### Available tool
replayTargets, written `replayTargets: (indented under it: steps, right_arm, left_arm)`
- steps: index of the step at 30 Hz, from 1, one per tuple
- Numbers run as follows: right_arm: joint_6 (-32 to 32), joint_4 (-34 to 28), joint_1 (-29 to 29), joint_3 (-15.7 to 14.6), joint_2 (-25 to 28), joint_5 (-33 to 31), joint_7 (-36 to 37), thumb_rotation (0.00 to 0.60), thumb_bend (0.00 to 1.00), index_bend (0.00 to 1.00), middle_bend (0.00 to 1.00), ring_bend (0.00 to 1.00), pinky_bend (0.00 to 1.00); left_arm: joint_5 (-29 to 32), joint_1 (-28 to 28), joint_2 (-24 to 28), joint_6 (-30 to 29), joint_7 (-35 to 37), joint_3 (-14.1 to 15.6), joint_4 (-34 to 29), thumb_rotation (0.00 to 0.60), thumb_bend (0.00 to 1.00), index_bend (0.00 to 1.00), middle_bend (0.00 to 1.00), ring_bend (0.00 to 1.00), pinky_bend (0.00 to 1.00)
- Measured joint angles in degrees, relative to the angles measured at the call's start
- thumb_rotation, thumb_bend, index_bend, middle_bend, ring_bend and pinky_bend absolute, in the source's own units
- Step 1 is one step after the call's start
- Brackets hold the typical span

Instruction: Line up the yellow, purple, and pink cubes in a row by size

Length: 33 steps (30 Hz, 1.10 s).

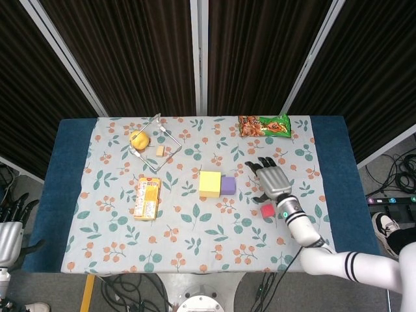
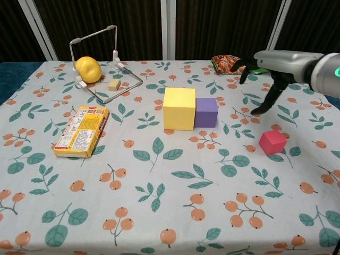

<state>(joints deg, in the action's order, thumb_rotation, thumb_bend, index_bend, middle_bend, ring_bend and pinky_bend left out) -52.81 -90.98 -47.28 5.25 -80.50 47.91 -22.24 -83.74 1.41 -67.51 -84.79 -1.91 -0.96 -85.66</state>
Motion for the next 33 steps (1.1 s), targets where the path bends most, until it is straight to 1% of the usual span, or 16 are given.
replayTargets:
  steps: [1,6,9,12,16,20,24,29,32,33]
  right_arm:
    - [0.0,-0.4,0.6,-0.6,0.6,1.2,0.6,0.600,0.07,0.18,0.23,0.04,0.01]
    - [-0.7,-1.9,5.8,-5.4,4.3,10.6,5.4,0.600,0.09,0.24,0.23,0.04,0.01]
    - [-1.0,-0.9,8.1,-7.4,4.6,14.8,7.8,0.600,0.10,0.26,0.21,0.04,0.01]
    - [-0.9,1.5,9.3,-8.4,3.8,17.1,8.9,0.600,0.11,0.27,0.20,0.04,0.01]
    - [-1.3,5.2,10.3,-8.8,1.4,19.2,8.7,0.600,0.13,0.28,0.20,0.04,0.01]
    - [-1.0,8.1,10.9,-8.2,-1.1,20.1,8.7,0.600,0.15,0.29,0.20,0.04,0.01]
    - [-0.3,9.5,11.1,-7.3,-2.4,20.5,8.9,0.600,0.21,0.33,0.20,0.04,0.01]
    - [0.3,10.4,11.3,-6.5,-3.6,20.7,9.2,0.600,0.21,0.35,0.20,0.04,0.01]
    - [0.9,10.8,11.3,-6.1,-4.2,20.8,9.1,0.600,0.22,0.39,0.21,0.04,0.01]
    - [0.9,10.9,11.3,-5.9,-4.4,20.8,9.1,0.600,0.22,0.42,0.21,0.04,0.01]
  left_arm:
    - [-0.1,0.1,0.0,0.0,-0.2,0.0,-0.2,0.600,0.04,0.21,0.16,0.14,0.19]
    - [-0.8,0.3,0.2,-0.4,-1.3,-0.1,-1.6,0.600,0.04,0.21,0.16,0.14,0.19]
    - [-1.2,0.4,0.3,-0.6,-2.0,0.0,-2.5,0.600,0.04,0.21,0.16,0.14,0.19]
    - [-1.4,0.3,0.6,-0.9,-2.5,0.0,-3.2,0.600,0.04,0.21,0.16,0.14,0.19]
    - [-1.3,-0.1,1.1,-1.3,-2.9,0.2,-3.9,0.600,0.04,0.21,0.16,0.14,0.19]
    - [-0.9,-0.4,1.4,-1.5,-3.0,0.2,-4.2,0.600,0.04,0.21,0.16,0.14,0.19]
    - [-0.7,-0.4,1.4,-1.4,-3.0,0.3,-4.1,0.600,0.04,0.21,0.16,0.14,0.19]
    - [-0.7,-0.3,1.2,-1.2,-2.8,0.2,-3.7,0.600,0.04,0.21,0.16,0.14,0.19]
    - [-0.6,-0.3,1.1,-1.1,-2.6,0.2,-3.5,0.600,0.04,0.21,0.16,0.14,0.19]
    - [-0.6,-0.3,1.1,-1.0,-2.5,0.2,-3.4,0.600,0.04,0.21,0.16,0.14,0.19]
